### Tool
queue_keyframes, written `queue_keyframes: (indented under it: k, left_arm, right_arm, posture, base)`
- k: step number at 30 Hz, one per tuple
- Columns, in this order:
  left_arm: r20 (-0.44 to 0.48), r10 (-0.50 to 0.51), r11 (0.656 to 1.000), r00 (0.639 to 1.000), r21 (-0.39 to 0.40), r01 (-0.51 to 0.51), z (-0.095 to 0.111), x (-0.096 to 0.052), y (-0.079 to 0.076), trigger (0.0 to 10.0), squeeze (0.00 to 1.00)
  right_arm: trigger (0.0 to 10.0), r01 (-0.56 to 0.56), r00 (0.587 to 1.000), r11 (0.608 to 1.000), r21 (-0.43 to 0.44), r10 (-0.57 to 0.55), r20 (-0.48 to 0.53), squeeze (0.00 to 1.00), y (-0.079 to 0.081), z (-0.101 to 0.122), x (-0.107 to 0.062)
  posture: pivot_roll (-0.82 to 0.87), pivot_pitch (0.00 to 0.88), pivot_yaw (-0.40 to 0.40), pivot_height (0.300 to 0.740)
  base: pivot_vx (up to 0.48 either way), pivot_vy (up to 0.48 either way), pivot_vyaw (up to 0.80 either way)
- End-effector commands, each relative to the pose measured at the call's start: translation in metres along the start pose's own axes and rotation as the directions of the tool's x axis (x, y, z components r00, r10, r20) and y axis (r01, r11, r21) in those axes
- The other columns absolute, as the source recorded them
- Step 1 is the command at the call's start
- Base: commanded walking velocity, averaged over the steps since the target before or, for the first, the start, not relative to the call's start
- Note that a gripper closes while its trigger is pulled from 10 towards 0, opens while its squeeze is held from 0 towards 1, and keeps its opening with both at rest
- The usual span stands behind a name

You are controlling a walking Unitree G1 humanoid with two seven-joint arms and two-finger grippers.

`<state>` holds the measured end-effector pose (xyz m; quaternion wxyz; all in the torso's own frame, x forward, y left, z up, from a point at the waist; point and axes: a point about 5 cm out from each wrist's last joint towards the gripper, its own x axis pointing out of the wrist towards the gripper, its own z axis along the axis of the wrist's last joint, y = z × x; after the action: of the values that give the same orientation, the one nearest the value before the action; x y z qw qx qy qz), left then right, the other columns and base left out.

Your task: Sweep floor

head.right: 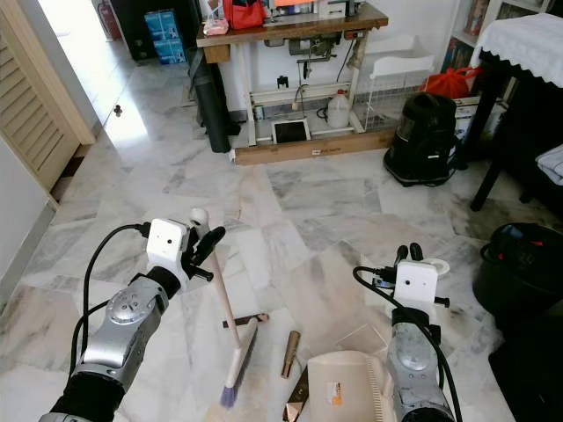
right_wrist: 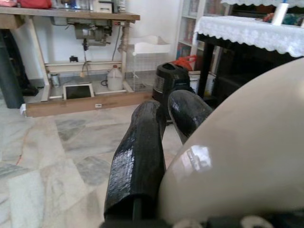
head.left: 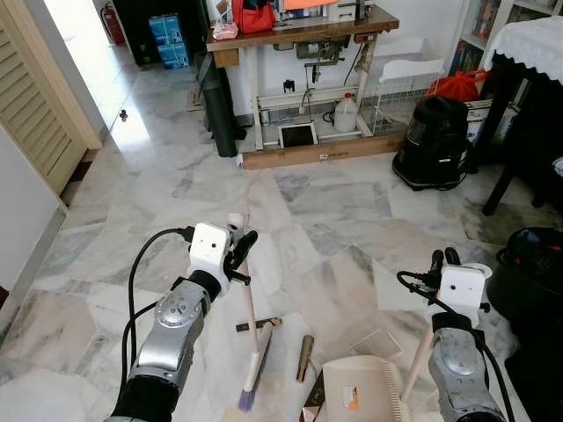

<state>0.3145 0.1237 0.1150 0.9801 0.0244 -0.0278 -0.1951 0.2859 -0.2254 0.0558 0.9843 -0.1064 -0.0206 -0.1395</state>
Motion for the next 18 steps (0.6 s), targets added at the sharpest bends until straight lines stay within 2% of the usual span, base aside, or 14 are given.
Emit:
queue_keyframes:
  k: [1,7,12,18]
  left_arm:
    - [0.068,0.008,1.000,0.998,0.009,-0.009,0.017,0.003,0.004,10.0,0.00]
    - [0.066,0.010,1.000,0.998,0.005,-0.010,0.017,0.004,0.004,10.0,0.00]
    - [0.070,0.006,1.000,0.998,-0.004,-0.005,0.017,0.008,0.001,10.0,0.00]
    - [0.074,-0.008,1.000,0.997,-0.008,0.008,0.016,0.011,-0.002,10.0,0.00]
  right_arm:
    - [10.0,-0.015,0.999,1.000,-0.007,0.016,0.032,0.00,0.004,0.006,0.004]
    - [10.0,-0.016,0.998,1.000,-0.017,0.017,0.058,0.00,0.006,0.010,0.005]
    - [10.0,-0.007,0.990,0.999,0.031,0.003,0.140,0.00,0.002,0.030,0.016]
    - [10.0,0.008,0.985,0.997,0.074,-0.020,0.169,0.00,0.002,0.039,0.021]
  posture:
    - [-0.01,0.000,0.072,0.740]
    - [-0.01,0.000,0.067,0.740]
    - [-0.03,0.000,0.064,0.740]
    - [-0.04,0.000,0.062,0.740]
  base:
    - [0.000,0.000,0.00]
    - [0.000,0.000,0.00]
    - [0.000,0.000,0.00]
    - [0.000,0.000,0.00]
